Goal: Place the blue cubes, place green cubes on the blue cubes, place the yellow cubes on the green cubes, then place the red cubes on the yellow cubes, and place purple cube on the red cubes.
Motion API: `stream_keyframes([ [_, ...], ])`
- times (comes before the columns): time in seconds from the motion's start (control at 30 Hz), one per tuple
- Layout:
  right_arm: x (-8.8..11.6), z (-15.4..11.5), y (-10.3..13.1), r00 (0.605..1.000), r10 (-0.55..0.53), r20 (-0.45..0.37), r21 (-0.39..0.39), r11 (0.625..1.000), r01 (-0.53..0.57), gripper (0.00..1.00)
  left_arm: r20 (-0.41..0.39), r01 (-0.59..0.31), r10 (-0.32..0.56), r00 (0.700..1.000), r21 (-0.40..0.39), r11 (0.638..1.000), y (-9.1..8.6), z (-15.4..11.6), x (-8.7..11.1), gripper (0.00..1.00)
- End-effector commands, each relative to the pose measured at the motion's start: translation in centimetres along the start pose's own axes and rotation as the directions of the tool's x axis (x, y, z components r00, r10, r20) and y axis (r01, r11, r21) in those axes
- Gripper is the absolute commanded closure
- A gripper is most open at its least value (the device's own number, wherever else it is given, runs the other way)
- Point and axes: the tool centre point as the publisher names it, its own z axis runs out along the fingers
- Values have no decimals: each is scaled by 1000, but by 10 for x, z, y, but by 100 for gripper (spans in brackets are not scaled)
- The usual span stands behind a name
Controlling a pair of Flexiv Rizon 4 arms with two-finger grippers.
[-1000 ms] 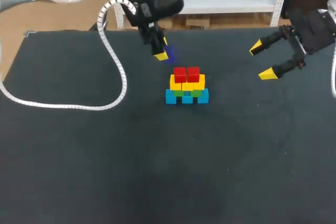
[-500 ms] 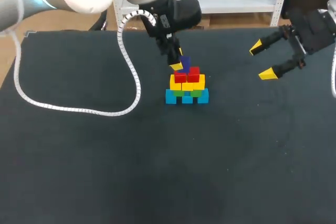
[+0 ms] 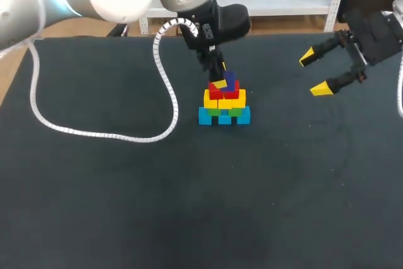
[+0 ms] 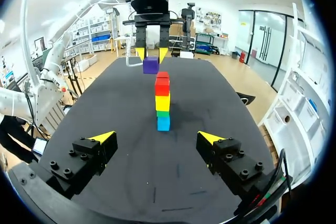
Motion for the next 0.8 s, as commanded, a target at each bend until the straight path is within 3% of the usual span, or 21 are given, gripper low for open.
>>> stream_keyframes([
  [0.03, 0, 0, -1, 1000, -1, 2, -1, 1000, 1, 0, -7, 9, -9, 1000, 5, 1000, 7, 2, 0, 100],
  [0.8, 0, 0, -1, 1000, -1, 2, -1, 1000, 1, 0, -31, 7, -7, 999, 7, 1000, 15, 7, 3, 100],
])
